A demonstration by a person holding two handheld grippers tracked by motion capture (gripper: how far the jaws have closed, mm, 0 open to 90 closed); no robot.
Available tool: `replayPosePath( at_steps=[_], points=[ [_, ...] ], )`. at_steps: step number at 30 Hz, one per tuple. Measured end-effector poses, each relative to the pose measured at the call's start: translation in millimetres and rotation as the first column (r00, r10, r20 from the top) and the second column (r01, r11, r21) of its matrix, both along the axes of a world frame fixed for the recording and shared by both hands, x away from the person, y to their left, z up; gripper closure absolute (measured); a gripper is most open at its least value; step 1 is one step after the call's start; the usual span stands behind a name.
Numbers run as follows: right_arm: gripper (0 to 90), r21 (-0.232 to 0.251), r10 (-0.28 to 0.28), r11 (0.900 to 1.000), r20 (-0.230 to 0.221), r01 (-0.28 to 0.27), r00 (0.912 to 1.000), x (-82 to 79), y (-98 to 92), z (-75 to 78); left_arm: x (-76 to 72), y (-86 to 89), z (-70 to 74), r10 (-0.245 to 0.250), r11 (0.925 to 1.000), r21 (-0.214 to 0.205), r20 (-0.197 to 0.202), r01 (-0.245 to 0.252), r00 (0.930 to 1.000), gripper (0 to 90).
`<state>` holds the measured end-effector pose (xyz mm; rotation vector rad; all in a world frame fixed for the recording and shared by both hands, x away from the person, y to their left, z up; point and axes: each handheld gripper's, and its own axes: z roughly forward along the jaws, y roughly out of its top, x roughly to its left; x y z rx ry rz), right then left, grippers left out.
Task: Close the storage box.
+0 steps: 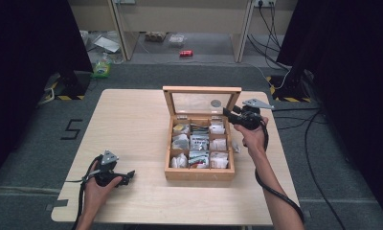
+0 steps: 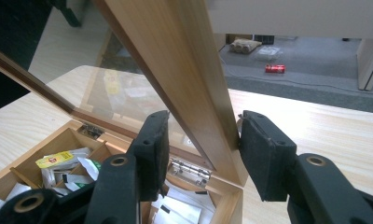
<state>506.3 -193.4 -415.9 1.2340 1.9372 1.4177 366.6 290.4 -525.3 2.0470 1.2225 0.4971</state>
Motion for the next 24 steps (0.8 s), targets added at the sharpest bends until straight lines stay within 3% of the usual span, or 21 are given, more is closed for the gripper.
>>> replayPosePath(
  at_steps=[24],
  points=[
    [54.7,-0.005,0.065,0.9979,-0.002,-0.065,0.9979,-25.2,-8.7,2.0,0.0,0.0,-0.1,0.000,1.0000,0.001,0.001,0.000,1.0000,0.0]
  ],
)
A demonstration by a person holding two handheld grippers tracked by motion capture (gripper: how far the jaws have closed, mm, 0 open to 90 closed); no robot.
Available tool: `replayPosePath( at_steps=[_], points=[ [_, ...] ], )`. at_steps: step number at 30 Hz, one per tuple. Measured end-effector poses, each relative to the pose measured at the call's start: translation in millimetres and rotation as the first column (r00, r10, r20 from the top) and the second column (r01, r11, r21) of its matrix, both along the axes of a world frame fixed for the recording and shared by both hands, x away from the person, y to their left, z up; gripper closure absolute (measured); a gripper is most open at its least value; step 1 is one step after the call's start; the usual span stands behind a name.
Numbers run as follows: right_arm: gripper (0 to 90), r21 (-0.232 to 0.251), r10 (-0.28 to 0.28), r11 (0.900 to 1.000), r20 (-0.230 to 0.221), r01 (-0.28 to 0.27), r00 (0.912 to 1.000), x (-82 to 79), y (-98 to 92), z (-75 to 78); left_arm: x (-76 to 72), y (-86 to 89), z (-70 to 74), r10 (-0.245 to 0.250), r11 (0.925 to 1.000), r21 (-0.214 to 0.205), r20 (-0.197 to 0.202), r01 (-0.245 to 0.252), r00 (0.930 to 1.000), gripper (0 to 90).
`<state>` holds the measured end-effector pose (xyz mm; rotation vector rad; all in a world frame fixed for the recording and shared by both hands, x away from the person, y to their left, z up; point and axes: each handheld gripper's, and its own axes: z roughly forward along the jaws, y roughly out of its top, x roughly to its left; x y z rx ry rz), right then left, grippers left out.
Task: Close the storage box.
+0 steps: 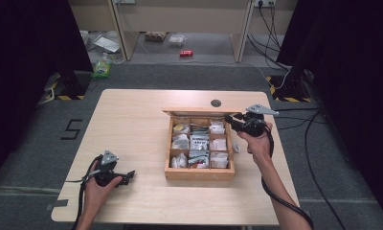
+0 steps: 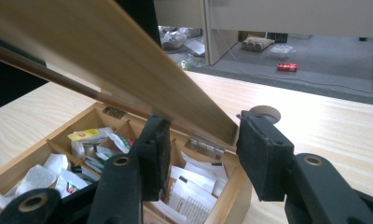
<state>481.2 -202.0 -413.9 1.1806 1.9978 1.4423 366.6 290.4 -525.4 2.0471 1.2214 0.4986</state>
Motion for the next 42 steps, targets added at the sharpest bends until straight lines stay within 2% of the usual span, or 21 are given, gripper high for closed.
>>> replayPosePath(
  at_steps=[19,42],
  points=[
    [52.1,0.010,0.022,0.9997,0.016,-0.022,0.9996,-17.7,-1.9,1.4,0.0,-0.1,-0.1,0.001,1.0000,-0.001,0.001,-0.001,1.0000,0.0],
    [52.0,0.001,0.051,0.9987,-0.002,-0.051,0.9987,-35.3,-9.2,-8.1,-0.1,-0.2,-0.1,0.002,1.0000,-0.001,0.001,-0.002,1.0000,0.0]
  ],
)
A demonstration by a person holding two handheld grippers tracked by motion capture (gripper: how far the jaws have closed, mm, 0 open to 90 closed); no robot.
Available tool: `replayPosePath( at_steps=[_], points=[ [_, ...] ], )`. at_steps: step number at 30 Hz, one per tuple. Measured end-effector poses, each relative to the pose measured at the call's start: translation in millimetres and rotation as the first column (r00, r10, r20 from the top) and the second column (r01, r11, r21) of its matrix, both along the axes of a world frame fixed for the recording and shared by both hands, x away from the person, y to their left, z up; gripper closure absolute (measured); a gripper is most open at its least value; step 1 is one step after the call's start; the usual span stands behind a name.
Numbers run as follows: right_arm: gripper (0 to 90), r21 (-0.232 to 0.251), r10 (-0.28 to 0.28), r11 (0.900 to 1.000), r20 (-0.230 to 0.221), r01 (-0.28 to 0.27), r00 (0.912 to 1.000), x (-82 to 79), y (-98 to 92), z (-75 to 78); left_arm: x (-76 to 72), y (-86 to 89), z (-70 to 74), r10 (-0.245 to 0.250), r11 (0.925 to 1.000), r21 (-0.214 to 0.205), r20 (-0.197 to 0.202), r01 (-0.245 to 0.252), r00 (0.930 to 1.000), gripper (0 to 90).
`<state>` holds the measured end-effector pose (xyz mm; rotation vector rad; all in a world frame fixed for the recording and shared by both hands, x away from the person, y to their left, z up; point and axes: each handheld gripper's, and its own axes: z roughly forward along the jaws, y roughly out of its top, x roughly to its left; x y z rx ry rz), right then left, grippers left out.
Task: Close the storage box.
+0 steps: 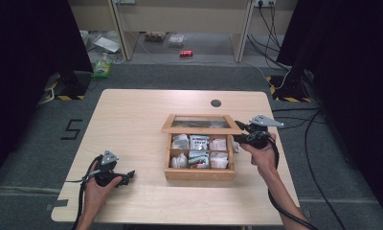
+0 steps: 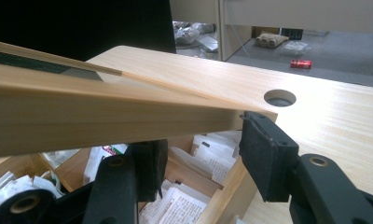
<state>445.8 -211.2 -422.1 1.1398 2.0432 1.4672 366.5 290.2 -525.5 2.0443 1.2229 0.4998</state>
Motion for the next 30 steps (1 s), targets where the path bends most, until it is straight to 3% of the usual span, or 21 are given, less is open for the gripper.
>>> replayPosePath(
  at_steps=[30],
  points=[
    [52.3,0.010,0.041,0.9991,0.003,-0.041,0.9992,-22.0,-5.0,-10.1,-0.5,-0.2,0.0,0.003,1.0000,-0.001,0.000,-0.003,1.0000,0.0]
  ],
)
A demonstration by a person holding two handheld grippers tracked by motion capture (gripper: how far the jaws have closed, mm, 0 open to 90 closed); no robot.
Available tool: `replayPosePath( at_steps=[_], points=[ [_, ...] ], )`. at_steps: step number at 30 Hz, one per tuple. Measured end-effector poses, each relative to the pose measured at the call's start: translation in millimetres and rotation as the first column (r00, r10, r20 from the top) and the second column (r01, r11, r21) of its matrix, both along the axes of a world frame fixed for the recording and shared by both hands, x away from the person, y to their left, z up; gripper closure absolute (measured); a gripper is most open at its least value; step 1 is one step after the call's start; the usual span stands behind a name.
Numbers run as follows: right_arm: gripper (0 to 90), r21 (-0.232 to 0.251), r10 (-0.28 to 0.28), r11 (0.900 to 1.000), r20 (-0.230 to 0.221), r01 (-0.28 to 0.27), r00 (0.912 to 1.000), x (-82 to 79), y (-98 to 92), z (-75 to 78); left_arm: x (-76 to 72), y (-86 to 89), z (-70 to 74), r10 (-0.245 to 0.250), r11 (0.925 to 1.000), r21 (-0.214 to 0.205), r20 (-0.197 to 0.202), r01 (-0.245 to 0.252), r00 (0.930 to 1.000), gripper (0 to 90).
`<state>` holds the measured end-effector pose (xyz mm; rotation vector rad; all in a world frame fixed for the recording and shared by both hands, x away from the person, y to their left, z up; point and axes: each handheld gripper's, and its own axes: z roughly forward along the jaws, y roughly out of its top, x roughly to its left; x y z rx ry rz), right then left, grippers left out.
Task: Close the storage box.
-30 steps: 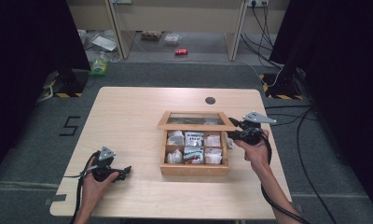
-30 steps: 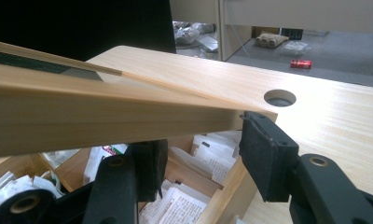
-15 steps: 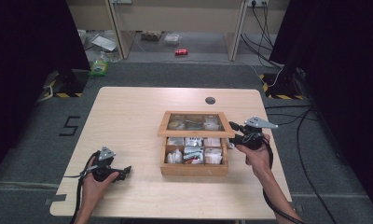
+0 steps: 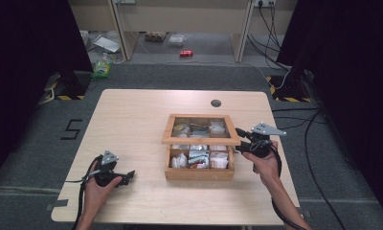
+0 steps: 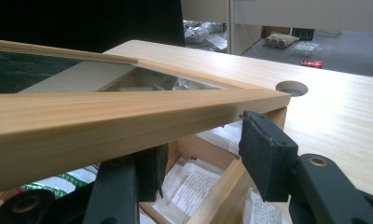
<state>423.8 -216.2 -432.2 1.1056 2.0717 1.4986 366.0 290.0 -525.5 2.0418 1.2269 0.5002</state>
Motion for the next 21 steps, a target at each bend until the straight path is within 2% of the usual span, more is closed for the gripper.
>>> replayPosePath(
  at_steps=[10,21],
  points=[
    [52.5,0.003,-0.003,1.0000,-0.028,0.003,0.9996,-7.3,-0.9,-9.5,0.0,0.0,0.0,0.000,1.0000,0.000,0.000,0.000,1.0000,0.0],
    [52.5,0.000,0.001,1.0000,-0.030,-0.001,0.9995,-13.4,-6.0,-13.0,-0.3,0.1,0.1,0.000,1.0000,0.002,0.001,0.000,1.0000,0.0]
  ],
)
